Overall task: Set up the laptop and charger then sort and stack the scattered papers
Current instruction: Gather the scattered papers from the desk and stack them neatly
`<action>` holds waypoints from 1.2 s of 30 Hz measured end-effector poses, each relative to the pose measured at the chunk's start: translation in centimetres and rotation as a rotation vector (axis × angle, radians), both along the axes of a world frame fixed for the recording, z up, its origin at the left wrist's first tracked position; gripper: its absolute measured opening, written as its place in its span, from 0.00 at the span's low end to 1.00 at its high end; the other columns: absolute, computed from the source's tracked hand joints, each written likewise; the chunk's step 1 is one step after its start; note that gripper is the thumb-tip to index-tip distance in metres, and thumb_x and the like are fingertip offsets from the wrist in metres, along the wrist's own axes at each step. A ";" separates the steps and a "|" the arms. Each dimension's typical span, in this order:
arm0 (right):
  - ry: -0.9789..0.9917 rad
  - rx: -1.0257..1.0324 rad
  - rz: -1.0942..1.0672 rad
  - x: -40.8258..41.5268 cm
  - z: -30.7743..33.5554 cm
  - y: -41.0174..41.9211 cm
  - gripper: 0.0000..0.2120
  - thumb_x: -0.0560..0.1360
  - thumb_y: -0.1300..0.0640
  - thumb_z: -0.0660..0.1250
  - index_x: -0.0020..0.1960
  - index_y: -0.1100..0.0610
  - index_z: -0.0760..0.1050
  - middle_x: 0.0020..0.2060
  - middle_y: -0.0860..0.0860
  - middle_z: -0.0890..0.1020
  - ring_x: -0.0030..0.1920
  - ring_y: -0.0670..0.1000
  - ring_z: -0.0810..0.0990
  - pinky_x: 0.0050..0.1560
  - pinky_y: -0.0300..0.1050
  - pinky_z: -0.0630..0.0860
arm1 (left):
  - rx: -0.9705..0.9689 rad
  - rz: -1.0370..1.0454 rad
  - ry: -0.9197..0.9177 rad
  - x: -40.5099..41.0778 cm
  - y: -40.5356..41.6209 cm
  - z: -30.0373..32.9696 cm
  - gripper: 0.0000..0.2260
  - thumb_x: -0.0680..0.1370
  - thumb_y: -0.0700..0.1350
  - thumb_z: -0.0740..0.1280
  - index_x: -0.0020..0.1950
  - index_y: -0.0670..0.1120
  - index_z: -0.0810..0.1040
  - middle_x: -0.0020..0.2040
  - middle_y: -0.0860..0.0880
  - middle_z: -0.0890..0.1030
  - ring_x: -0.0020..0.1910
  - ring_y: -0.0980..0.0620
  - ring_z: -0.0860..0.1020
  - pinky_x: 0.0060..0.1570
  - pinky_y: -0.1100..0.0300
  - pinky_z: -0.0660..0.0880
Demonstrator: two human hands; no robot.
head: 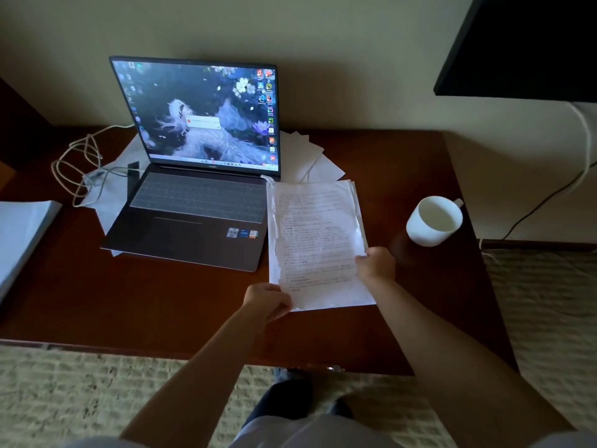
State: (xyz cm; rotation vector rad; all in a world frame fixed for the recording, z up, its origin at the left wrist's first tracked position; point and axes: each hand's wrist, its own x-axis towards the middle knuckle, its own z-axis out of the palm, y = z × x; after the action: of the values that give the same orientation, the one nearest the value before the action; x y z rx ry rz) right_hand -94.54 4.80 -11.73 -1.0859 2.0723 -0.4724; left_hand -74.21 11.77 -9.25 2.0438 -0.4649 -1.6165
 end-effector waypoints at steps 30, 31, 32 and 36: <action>0.014 -0.070 0.039 -0.3 0.0 0.5 0.16 0.78 0.60 0.65 0.63 0.64 0.74 0.61 0.59 0.78 0.60 0.59 0.77 0.52 0.43 0.72 | 0.038 0.124 -0.239 -0.2 0.7 -0.3 0.09 0.70 0.28 0.70 0.43 0.41 0.79 0.47 0.43 0.79 0.43 0.46 0.80 0.38 0.57 0.81; 0.023 -0.077 0.049 -0.2 0.0 0.6 0.16 0.78 0.60 0.64 0.63 0.64 0.74 0.61 0.59 0.78 0.60 0.59 0.77 0.51 0.42 0.72 | 0.014 0.110 -0.304 -0.3 0.5 -0.6 0.07 0.72 0.31 0.68 0.46 0.42 0.80 0.48 0.44 0.80 0.43 0.47 0.80 0.37 0.58 0.80; 0.038 -0.083 0.054 0.0 0.0 0.7 0.16 0.78 0.60 0.64 0.63 0.64 0.74 0.60 0.59 0.78 0.60 0.59 0.77 0.50 0.42 0.72 | -0.023 0.077 -0.381 -0.4 0.3 -0.8 0.06 0.74 0.34 0.66 0.47 0.42 0.79 0.48 0.45 0.80 0.43 0.48 0.79 0.38 0.58 0.79; 0.052 -0.074 0.055 0.1 -0.2 0.5 0.12 0.78 0.59 0.65 0.58 0.64 0.76 0.56 0.59 0.79 0.55 0.59 0.79 0.47 0.43 0.74 | -0.126 -0.093 -0.584 -1.0 -1.0 -0.8 0.03 0.74 0.43 0.69 0.47 0.46 0.78 0.50 0.47 0.80 0.46 0.49 0.78 0.48 0.55 0.80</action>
State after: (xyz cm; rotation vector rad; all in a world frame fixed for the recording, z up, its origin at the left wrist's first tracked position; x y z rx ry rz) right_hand -94.42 5.34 -11.97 -1.2073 2.0779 -0.5019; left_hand -75.16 10.79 -10.06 2.4045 -0.8475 -0.9780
